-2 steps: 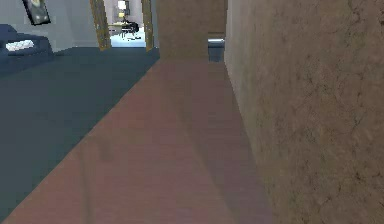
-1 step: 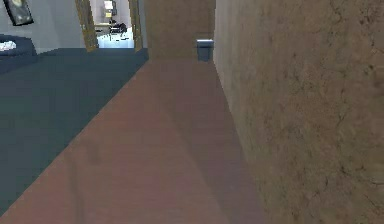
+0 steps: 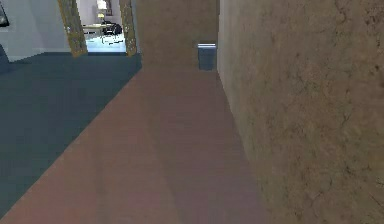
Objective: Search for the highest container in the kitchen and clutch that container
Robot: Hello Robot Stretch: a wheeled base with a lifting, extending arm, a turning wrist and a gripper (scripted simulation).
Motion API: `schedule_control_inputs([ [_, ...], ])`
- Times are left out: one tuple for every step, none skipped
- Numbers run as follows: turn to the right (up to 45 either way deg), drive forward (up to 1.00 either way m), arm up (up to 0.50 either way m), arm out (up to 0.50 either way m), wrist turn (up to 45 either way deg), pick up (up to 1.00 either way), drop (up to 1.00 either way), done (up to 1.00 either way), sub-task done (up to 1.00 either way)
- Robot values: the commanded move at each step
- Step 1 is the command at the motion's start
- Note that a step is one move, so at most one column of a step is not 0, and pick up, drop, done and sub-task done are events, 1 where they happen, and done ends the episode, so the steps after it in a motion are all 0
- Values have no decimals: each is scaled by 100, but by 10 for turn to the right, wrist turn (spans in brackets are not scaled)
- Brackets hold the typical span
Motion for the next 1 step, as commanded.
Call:
schedule_control_inputs([
  [0,100,0,0,0,0,0,0,0],
])
